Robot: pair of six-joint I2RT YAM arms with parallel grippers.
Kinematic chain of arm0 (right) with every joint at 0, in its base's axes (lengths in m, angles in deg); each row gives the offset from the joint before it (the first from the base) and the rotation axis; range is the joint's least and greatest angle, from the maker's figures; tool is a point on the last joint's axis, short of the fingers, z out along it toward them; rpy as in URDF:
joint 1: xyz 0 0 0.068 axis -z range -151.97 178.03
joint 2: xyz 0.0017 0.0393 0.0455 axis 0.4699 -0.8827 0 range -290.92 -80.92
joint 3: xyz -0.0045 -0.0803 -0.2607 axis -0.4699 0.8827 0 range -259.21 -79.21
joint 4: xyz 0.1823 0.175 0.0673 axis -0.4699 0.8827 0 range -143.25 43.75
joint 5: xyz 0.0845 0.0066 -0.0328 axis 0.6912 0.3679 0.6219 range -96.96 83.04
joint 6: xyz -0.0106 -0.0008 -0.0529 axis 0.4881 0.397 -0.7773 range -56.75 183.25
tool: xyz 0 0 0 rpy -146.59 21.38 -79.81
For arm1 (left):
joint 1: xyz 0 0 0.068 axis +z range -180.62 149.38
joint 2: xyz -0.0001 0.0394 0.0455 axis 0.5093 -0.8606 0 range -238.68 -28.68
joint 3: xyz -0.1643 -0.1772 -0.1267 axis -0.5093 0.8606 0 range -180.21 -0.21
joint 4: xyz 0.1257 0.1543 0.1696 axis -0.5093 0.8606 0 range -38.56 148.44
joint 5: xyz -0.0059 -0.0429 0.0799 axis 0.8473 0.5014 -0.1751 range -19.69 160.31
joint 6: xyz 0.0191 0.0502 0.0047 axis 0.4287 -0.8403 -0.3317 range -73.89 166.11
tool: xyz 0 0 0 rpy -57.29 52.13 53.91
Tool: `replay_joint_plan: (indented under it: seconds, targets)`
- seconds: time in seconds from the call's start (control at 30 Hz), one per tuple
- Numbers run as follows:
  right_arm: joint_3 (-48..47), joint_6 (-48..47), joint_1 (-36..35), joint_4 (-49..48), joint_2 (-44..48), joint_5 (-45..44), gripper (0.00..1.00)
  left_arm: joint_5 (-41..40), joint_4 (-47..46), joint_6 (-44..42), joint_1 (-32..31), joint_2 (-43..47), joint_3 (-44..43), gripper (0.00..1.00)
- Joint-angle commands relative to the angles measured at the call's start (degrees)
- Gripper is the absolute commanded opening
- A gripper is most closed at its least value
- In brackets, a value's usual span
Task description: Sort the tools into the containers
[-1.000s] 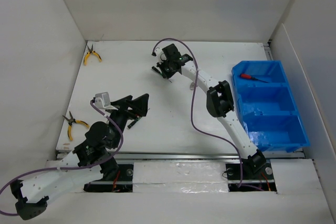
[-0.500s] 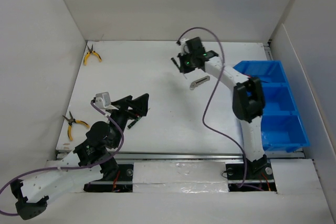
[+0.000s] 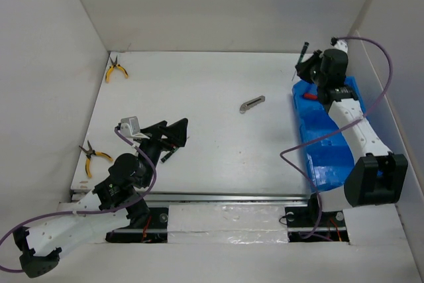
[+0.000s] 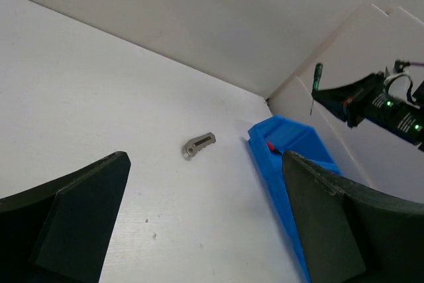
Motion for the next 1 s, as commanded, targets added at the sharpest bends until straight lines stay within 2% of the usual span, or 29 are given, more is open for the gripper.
replay_joint_plan:
  seconds: [0.0,0.1,0.13,0.23,0.37,0.5,0.73,0.97]
  targets:
    - [6.72,14.23,2.25,-5.91,5.68,-11.17,0.00,-0.30,-2.66,-0.02,0.17,0.22,0.13,0.99]
    - [11.13,20.30,2.87,-5.56,8.60,-17.69,0.00,-0.04,-2.66,-0.20,0.17,0.04,0.04,0.99]
    - [12.18,21.63,2.87,-4.86,9.82,-22.41,0.00,0.14,-2.66,-0.11,0.17,0.04,0.04,0.99]
    - [12.45,26.38,3.40,-1.79,9.84,-29.03,0.00,0.14,-2.66,-0.20,0.17,-0.05,-0.13,0.99]
    - [9.47,33.93,5.41,7.86,6.77,-34.67,0.00,0.23,-2.65,-0.29,0.17,0.30,-0.13,0.99]
    - [8.24,40.96,7.61,13.07,1.93,-34.59,0.00,0.40,-2.65,-0.28,0.17,0.48,-0.13,0.99]
    - [9.56,41.94,9.29,10.35,-2.11,-33.10,0.00,0.84,-2.66,-0.55,0.17,-0.31,-0.31,0.99]
    - [3.33,44.50,9.90,16.23,-10.55,-33.01,0.00,0.84,-2.57,-0.64,0.17,-0.49,-0.48,0.99]
